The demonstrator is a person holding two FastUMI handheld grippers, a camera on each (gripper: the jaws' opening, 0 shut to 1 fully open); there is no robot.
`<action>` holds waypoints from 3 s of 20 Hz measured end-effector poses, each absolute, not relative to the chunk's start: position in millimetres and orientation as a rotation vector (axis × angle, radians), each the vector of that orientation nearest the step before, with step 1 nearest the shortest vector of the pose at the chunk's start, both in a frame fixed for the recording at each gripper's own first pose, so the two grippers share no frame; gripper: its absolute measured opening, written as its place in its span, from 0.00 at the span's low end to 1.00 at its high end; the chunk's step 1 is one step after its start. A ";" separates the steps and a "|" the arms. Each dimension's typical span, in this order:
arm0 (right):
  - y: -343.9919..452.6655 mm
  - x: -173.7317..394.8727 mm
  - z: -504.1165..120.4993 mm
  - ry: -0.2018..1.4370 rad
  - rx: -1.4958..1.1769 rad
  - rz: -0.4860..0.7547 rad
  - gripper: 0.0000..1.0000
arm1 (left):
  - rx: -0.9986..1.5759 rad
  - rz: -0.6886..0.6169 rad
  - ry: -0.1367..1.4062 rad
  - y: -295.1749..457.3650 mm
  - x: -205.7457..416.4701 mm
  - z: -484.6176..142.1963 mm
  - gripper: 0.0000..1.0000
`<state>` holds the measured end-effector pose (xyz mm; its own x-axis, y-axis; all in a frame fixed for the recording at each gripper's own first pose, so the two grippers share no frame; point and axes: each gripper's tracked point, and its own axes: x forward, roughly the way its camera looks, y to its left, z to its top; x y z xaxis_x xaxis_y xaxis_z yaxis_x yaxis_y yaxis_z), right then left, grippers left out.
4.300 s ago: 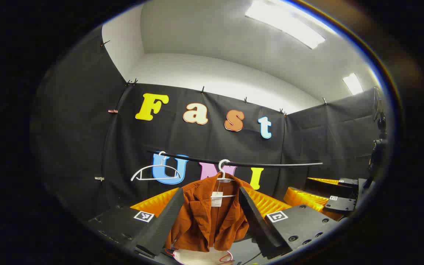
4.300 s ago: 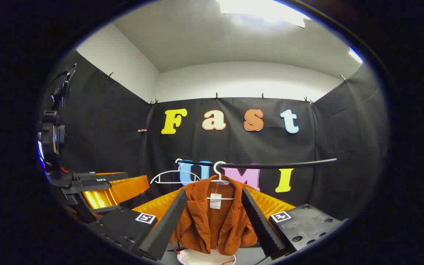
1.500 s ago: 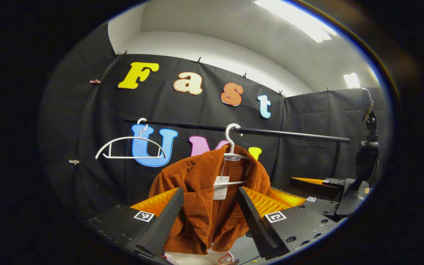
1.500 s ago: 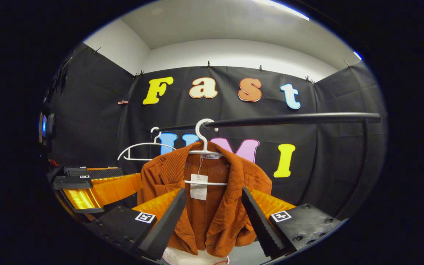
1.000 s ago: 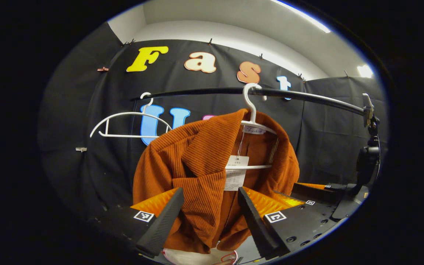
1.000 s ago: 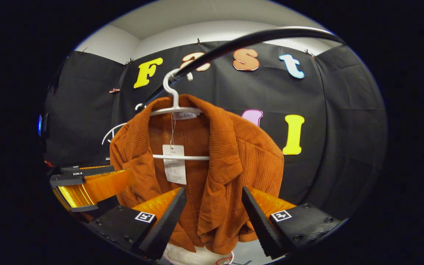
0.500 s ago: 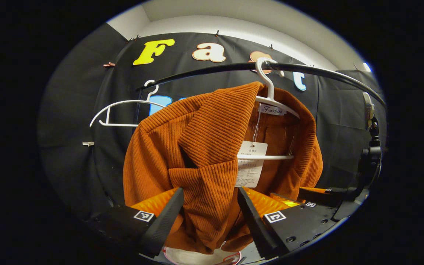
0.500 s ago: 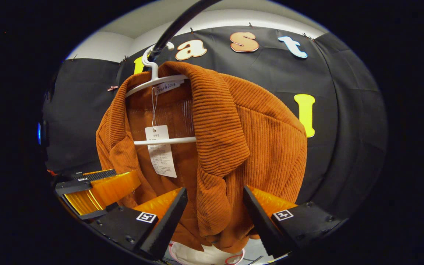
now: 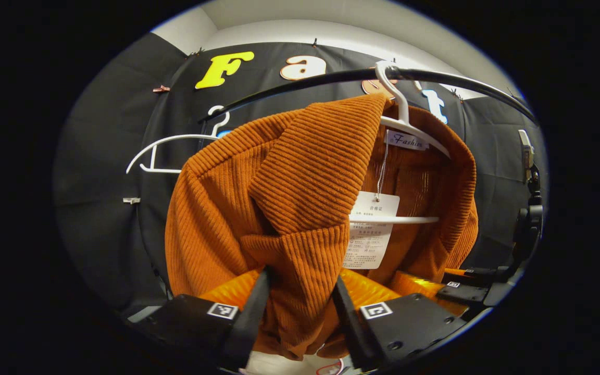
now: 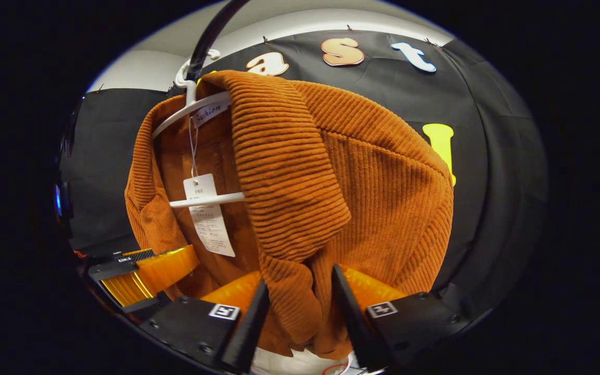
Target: Grasp the clothes on the hanger with both hands and then place them into the laundry hamper below.
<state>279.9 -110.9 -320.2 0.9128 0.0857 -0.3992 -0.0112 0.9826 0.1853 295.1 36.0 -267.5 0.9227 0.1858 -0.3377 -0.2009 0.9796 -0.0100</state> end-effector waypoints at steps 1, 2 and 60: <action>-119.5 283.2 -320.4 0.410 0.185 0.042 0.62 | -0.041 0.205 0.358 40.0 296.0 -269.0 0.58; -129.6 285.4 -319.3 0.403 0.189 0.029 0.46 | -0.039 0.220 0.358 46.4 295.4 -268.2 0.45; -166.8 251.1 -343.5 0.529 0.195 0.036 0.17 | 0.008 0.259 0.592 108.6 224.0 -324.3 0.08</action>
<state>251.1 -166.8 -343.5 0.8631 0.0846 -0.4980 0.0159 0.9808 0.1942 224.0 108.6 -324.3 0.7984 0.2433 -0.5507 -0.2389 0.9676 0.0812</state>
